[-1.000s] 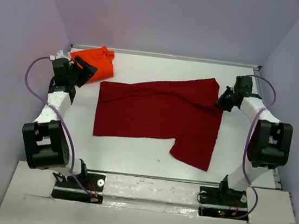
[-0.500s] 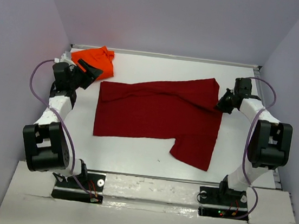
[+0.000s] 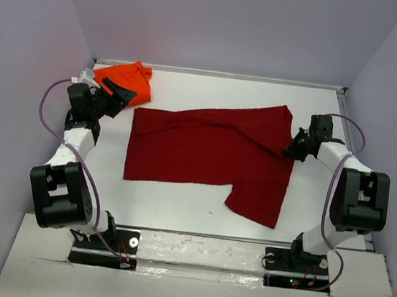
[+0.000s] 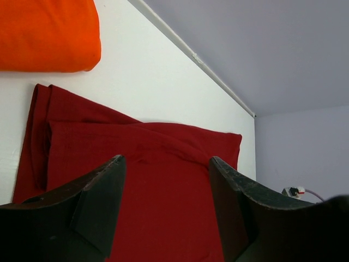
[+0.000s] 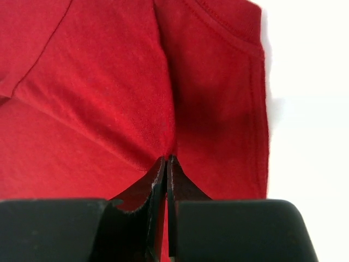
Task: Fold and stack the t-shirts
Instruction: Fold the flattened tshirt in 1/3 of the way
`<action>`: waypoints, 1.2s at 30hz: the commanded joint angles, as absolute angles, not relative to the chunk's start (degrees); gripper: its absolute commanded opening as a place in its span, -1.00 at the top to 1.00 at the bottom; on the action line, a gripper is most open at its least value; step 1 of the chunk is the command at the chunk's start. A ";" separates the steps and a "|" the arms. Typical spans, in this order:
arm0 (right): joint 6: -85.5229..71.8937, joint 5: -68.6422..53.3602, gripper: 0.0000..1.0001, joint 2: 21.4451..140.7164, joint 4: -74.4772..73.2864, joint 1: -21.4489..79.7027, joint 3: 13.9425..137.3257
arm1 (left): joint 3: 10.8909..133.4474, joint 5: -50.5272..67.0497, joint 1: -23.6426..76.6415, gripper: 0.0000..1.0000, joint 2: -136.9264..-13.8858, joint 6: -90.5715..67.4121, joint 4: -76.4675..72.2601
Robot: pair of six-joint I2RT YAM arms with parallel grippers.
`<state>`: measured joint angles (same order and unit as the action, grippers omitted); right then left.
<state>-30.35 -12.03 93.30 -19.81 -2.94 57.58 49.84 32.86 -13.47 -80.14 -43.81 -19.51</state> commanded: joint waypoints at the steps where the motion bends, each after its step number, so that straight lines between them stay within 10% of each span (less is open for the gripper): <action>1: -30.94 -13.45 0.52 89.65 -17.58 -3.16 56.69 | 49.13 35.16 -13.97 -0.42 -78.75 -44.56 -22.32; 7: -30.85 -11.69 -0.67 86.66 -18.10 -3.16 57.39 | 48.96 34.98 -13.89 -0.42 -78.75 -44.30 -22.41; 36: -33.31 -23.29 -0.55 124.71 -16.78 1.49 93.95 | 63.62 25.50 2.19 -0.36 -106.15 -47.90 -28.91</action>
<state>-33.08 -22.09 123.72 -17.37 0.64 91.39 59.24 27.07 -0.75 -102.21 -46.26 -24.47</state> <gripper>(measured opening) 0.776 0.680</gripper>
